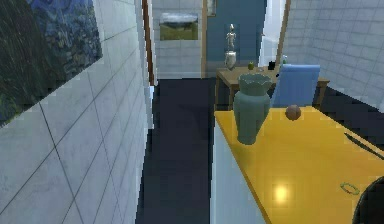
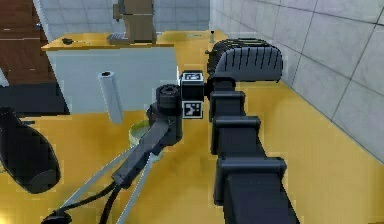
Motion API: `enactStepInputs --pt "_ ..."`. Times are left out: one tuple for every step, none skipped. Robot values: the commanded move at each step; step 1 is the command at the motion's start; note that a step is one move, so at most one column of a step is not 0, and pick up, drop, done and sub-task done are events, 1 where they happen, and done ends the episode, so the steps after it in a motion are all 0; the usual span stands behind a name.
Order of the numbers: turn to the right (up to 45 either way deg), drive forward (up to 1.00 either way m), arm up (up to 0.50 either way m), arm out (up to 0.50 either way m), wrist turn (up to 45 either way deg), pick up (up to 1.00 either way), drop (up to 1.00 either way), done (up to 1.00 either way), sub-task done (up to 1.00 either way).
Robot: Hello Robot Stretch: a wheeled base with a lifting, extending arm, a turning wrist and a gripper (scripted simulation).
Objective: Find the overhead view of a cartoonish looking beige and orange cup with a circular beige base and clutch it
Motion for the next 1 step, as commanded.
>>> enactStepInputs --pt "0.0 0.00 0.00 0.00 45.0 0.00 0.00 0.00 0.00"
